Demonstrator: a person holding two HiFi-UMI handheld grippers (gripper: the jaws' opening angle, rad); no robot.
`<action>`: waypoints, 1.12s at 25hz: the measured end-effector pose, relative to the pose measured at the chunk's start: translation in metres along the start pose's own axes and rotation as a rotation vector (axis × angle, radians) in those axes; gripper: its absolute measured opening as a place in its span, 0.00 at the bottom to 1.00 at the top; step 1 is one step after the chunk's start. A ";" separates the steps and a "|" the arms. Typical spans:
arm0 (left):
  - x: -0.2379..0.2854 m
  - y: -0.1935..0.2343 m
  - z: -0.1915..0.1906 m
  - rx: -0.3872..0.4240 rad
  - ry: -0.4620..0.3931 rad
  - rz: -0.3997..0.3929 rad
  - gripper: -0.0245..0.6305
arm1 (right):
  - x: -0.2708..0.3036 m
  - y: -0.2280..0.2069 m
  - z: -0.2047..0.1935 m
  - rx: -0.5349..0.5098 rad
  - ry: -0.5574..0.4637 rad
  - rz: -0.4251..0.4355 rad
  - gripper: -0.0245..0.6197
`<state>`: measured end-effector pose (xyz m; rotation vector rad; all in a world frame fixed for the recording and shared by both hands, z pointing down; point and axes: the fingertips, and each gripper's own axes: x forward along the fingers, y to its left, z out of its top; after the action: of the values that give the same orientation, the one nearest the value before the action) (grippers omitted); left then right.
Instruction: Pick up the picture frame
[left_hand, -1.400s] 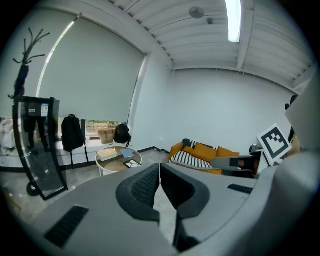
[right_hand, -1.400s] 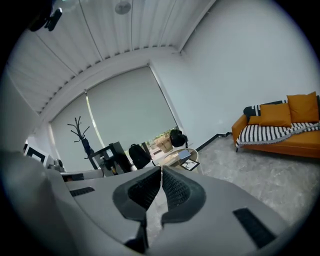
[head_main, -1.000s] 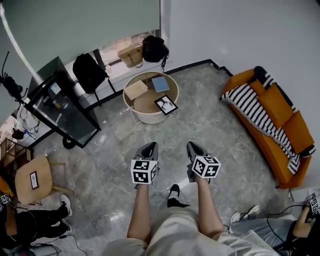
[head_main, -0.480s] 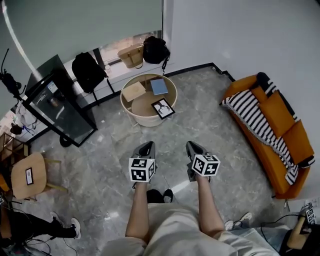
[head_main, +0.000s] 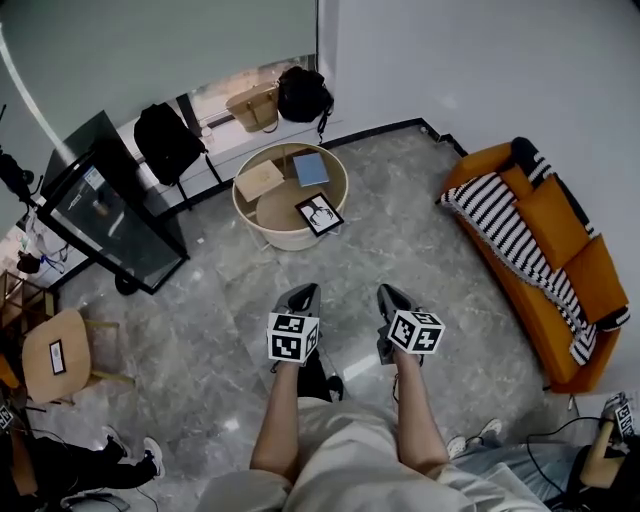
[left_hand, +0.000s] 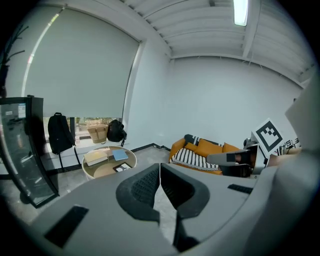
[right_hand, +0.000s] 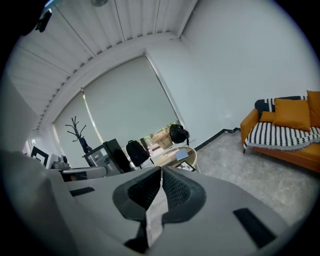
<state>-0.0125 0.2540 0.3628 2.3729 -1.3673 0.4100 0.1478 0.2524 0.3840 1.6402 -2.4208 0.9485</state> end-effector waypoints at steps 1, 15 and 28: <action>0.006 0.002 0.004 0.004 0.001 -0.004 0.07 | 0.004 -0.003 0.005 0.005 -0.004 -0.004 0.10; 0.087 0.049 0.053 -0.014 0.011 -0.010 0.07 | 0.081 -0.036 0.055 0.034 -0.008 -0.031 0.10; 0.175 0.110 0.103 -0.044 0.033 -0.044 0.07 | 0.184 -0.026 0.103 0.054 -0.001 0.117 0.10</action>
<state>-0.0161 0.0229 0.3646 2.3453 -1.2944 0.4011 0.1198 0.0421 0.3826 1.5297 -2.5377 1.0390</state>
